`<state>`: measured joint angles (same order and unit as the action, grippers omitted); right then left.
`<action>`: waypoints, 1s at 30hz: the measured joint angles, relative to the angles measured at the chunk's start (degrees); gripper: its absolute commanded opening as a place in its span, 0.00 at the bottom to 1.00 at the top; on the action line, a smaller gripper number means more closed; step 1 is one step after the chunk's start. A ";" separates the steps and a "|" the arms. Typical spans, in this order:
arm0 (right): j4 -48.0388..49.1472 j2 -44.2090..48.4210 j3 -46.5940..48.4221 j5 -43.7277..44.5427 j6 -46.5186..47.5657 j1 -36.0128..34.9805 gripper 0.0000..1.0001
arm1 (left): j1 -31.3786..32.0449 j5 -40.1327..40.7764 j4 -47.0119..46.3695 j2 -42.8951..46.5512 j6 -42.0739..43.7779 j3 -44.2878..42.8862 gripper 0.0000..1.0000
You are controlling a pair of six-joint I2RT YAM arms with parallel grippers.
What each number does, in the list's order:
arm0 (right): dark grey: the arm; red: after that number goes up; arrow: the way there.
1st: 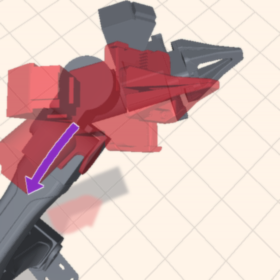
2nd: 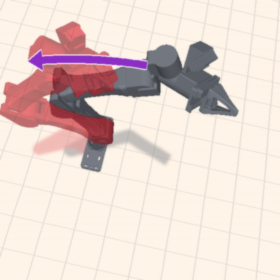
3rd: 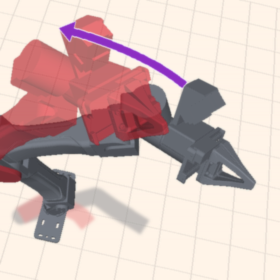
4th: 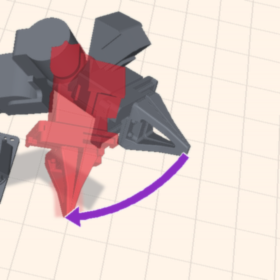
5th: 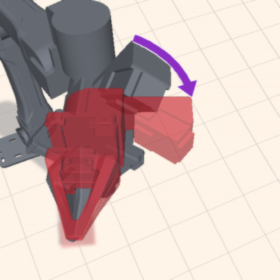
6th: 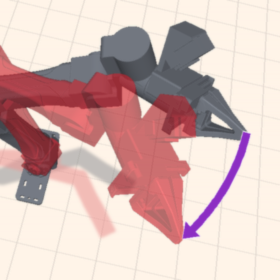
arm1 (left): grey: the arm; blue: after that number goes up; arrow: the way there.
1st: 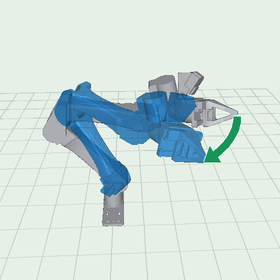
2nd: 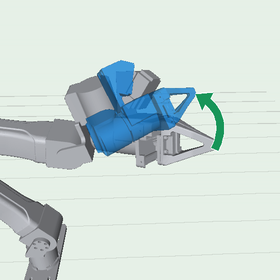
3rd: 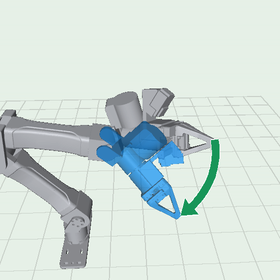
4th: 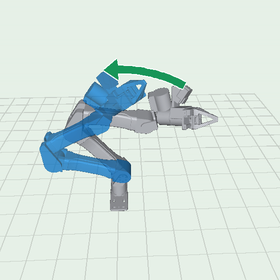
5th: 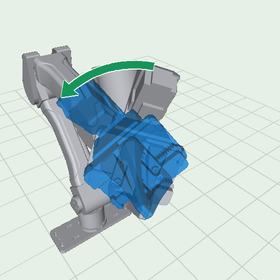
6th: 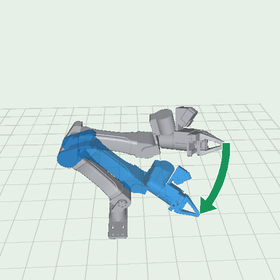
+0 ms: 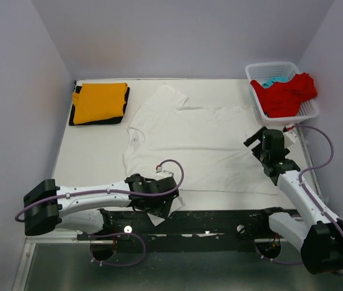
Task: Fold and stack the t-shirts
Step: Grab the side of the flattened tshirt closest away from the robot with both arms
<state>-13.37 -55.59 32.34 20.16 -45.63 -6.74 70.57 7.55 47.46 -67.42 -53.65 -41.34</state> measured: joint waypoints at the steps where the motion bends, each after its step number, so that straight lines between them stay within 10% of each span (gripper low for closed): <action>1: -0.26 -0.63 0.07 0.02 0.00 0.00 1.00 | 0.66 -0.31 -0.02 -0.59 -0.13 -0.07 0.67; 11: -2.78 -3.54 0.44 1.55 -0.76 0.00 1.00 | 4.94 -4.79 0.17 -10.60 -1.73 -1.42 0.50; 18: -5.09 -1.33 0.44 2.86 -1.33 0.00 1.00 | 4.92 -6.43 -2.58 -16.39 -1.11 -2.29 0.00; 30: -17.55 6.29 1.51 4.02 -4.44 0.00 1.00 | 3.85 -1.51 -3.93 -9.40 -0.28 -1.07 0.00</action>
<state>-30.92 -49.30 33.85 24.18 -50.06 -6.74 74.41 6.04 43.53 -76.82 -53.93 -42.41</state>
